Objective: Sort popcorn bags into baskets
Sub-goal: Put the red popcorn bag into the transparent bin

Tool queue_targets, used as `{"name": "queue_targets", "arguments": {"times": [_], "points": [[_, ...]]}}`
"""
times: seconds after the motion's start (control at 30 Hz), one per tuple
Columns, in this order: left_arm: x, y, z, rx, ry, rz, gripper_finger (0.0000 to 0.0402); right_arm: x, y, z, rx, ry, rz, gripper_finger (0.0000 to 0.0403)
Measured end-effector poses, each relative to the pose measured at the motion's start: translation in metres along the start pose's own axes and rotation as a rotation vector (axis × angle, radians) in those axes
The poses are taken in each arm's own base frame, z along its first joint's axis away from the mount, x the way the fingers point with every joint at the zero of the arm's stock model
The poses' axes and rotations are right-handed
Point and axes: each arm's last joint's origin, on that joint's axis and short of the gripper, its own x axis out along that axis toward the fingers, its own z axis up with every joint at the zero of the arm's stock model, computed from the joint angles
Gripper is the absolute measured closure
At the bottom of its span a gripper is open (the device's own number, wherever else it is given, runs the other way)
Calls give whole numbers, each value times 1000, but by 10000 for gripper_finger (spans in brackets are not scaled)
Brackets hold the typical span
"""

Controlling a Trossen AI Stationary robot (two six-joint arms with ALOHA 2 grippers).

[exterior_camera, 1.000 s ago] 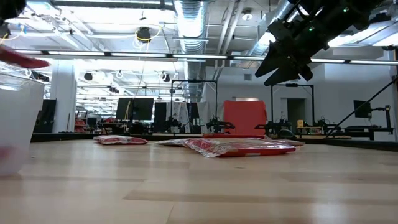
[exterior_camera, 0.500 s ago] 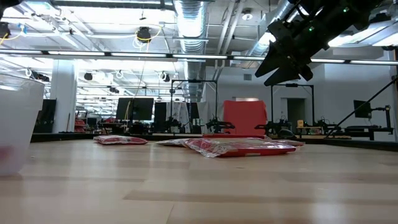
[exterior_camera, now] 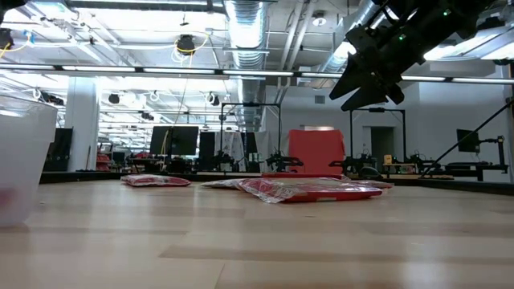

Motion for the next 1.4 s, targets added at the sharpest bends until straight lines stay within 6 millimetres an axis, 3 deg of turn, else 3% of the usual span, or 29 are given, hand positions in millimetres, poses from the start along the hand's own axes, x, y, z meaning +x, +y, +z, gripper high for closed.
{"name": "queue_targets", "arguments": {"times": [0.57,0.77,0.93,1.03,1.2,1.4], "points": [[3,-4,16,-5,-36,-8,325,0,0,0,-2,0,0,143],[-23,-5,29,-151,-206,-267,256,0,0,0,-1,-2,1,143],[-58,4,57,-284,-431,-506,192,0,1,1,1,-8,5,143],[-74,11,80,-336,-579,-556,161,0,0,1,-6,-8,4,143],[-82,29,120,-442,-789,-381,142,0,0,1,-7,-8,4,143],[-74,52,159,-619,-933,-144,140,0,0,1,-9,-8,1,143]]}}
